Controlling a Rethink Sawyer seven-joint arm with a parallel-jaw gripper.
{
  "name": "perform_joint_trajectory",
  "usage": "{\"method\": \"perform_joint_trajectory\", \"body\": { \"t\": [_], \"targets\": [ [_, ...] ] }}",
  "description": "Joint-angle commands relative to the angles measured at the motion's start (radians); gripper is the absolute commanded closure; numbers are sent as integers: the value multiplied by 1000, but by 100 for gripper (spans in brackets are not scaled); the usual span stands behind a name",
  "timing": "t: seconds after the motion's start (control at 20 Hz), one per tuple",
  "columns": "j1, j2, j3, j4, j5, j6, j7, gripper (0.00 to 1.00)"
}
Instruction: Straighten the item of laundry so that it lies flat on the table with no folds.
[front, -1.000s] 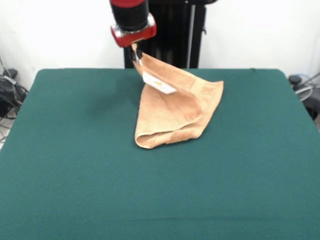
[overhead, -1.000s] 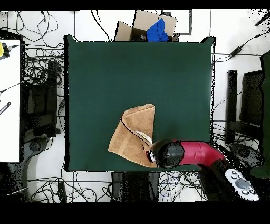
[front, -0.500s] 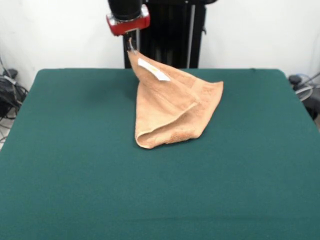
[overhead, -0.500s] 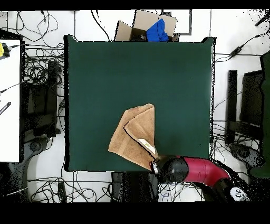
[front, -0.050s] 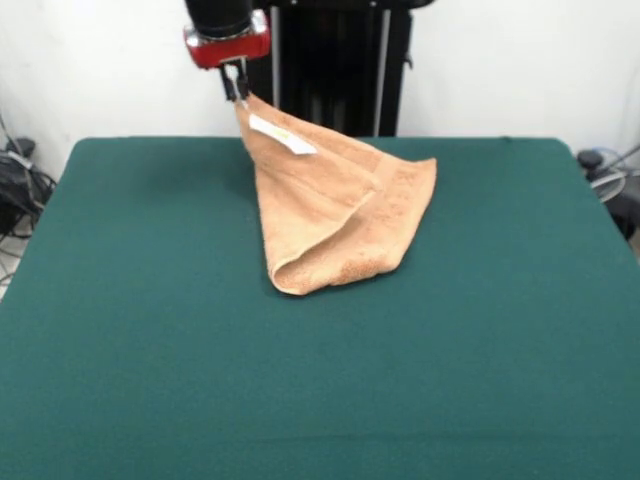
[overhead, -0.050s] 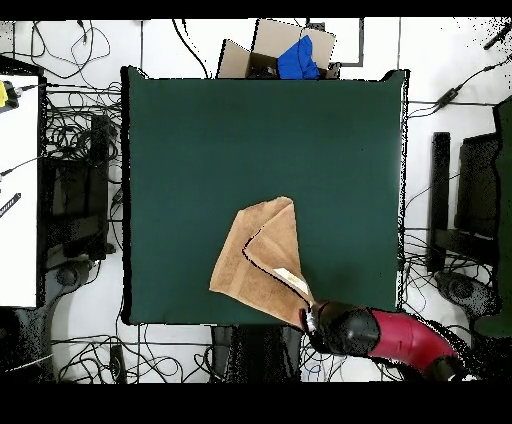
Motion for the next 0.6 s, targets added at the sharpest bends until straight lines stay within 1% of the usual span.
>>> {"method": "perform_joint_trajectory", "body": {
  "t": [0.05, 0.3, 0.6],
  "targets": [
    [-70, 81, 77, -105, -72, 3, -73, 100],
    [-131, 125, 152, -180, -83, 60, -171, 100],
    [-179, 172, 227, -236, -96, 106, -242, 100]
  ]
}}
